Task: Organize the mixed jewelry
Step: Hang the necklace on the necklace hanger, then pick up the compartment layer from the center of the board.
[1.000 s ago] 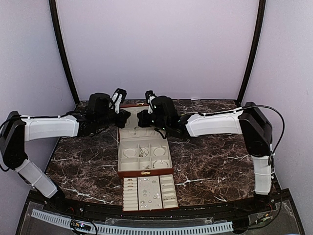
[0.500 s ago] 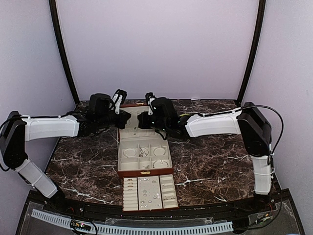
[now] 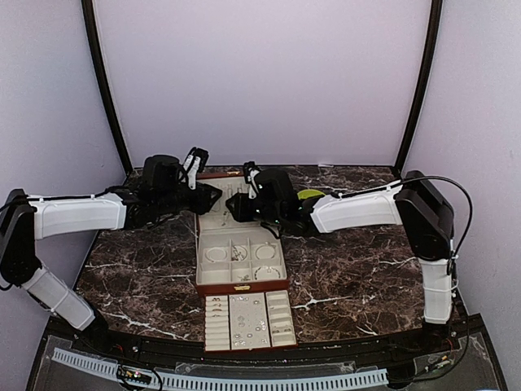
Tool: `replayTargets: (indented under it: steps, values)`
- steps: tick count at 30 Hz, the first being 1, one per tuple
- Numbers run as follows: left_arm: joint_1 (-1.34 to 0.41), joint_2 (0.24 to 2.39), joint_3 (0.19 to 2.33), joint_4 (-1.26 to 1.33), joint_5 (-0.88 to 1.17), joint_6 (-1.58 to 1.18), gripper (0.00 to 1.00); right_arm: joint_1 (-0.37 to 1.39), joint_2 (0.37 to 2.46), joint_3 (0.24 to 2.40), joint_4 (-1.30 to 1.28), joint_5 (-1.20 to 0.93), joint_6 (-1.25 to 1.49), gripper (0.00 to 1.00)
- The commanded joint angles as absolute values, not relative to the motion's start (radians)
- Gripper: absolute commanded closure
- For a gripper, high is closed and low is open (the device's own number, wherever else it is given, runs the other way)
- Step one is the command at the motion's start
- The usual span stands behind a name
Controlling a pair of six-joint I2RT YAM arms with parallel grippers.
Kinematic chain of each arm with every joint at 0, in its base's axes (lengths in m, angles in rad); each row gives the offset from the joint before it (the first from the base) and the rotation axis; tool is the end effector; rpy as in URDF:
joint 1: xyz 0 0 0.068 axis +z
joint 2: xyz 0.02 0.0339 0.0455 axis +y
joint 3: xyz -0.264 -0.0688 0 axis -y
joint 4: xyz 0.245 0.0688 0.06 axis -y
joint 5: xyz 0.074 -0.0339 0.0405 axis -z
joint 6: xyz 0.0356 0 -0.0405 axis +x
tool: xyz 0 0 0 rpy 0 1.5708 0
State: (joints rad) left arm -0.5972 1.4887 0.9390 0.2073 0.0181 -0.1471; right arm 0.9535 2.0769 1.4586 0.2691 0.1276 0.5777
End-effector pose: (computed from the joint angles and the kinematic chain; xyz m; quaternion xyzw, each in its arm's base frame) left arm 0.2823 -0.1928 0.2630 0.1874 0.7954 -0.2164 0.5341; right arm 0.2845 0.3930 0.2139 -0.1168 0.8100 0.3590 0.4488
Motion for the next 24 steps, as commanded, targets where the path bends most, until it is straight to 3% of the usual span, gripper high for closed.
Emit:
replayTargets:
  steps: [1, 11, 20, 24]
  values:
    - [-0.589, 1.398, 0.909, 0.199, 0.048, -0.147, 0.56, 0.942, 1.993, 1.421, 0.310, 0.106, 0.562, 0.61]
    - [-0.589, 1.262, 0.867, 0.174, 0.126, -0.132, 0.37, 0.940, 1.848, 1.331, 0.258, -0.037, 0.513, 0.38]
    - [-0.583, 1.128, 0.876, 0.046, 0.128, -0.129, 0.26, 0.938, 1.694, 1.236, 0.171, -0.232, 0.545, 0.02]
    - [-0.578, 1.073, 0.874, -0.007, 0.114, -0.132, 0.24, 0.944, 1.632, 1.206, 0.055, -0.187, 0.573, 0.02]
